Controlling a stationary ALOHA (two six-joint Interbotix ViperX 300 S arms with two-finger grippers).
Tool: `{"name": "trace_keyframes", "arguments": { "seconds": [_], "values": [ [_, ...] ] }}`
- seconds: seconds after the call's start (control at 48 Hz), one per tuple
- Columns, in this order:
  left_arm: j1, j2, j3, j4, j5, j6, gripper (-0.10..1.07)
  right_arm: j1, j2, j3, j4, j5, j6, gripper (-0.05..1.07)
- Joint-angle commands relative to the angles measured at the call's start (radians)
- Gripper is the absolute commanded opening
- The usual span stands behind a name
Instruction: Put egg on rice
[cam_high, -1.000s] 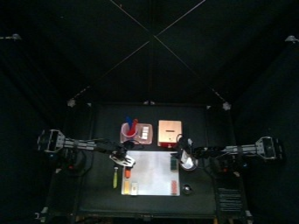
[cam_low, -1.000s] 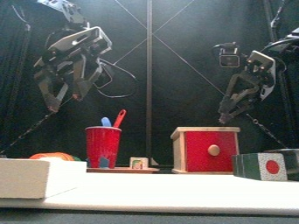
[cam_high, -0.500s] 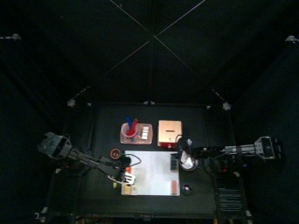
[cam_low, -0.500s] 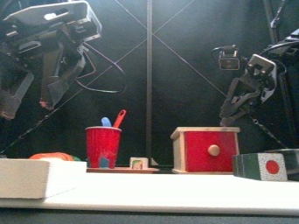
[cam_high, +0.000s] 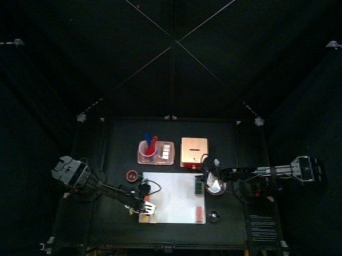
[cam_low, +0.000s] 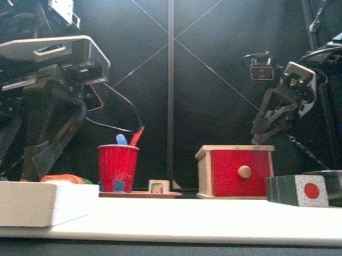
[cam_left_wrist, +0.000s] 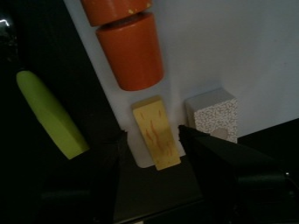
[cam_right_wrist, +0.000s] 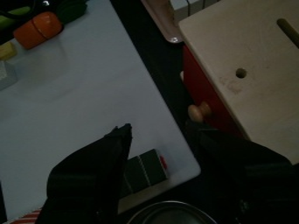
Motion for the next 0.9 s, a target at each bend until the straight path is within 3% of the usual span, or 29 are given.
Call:
{"name": "trace_keyframes", "arguments": {
  "seconds": [0.0, 0.562, 0.875],
  "values": [
    [-0.006, -0.002, -0.017, -0.002, -0.009, -0.003, 0.87, 0.002, -0.006, -0.017, 0.006, -0.005, 0.0, 0.87],
    [-0.017, 0.031, -0.021, -0.012, -0.028, -0.028, 0.85, 0.002, -0.008, -0.012, 0.026, 0.002, 0.0, 0.87],
    [-0.017, 0.035, -0.018, -0.018, -0.028, -0.026, 0.69, 0.003, -0.008, -0.014, 0.026, 0.002, 0.0, 0.87]
  ]
}}
